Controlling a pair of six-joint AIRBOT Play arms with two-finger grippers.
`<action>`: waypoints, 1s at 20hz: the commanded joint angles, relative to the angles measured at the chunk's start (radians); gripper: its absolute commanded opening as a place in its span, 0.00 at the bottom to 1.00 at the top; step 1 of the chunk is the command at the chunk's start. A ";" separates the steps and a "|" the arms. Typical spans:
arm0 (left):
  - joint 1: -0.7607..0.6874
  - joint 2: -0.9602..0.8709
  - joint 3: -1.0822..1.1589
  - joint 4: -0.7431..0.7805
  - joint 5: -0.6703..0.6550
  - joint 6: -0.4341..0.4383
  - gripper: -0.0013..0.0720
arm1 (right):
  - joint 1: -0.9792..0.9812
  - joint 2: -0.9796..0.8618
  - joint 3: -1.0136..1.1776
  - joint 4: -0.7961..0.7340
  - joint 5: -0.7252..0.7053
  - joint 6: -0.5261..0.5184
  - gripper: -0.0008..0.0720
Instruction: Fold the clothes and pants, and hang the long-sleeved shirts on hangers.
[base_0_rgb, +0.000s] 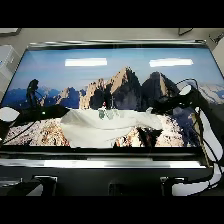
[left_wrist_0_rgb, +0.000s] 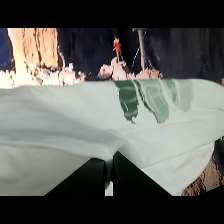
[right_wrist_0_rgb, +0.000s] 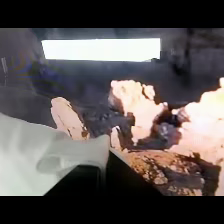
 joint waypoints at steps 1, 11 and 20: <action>0.040 0.046 0.150 0.003 0.005 0.063 0.05 | 0.000 0.074 0.105 -0.126 0.041 0.044 0.07; 0.281 0.284 0.789 0.002 -0.020 0.049 0.05 | 0.000 0.583 0.571 -0.556 0.366 0.264 0.07; 0.281 0.303 0.456 0.076 -0.227 0.050 0.05 | 0.001 0.631 0.351 -0.222 0.671 0.303 0.07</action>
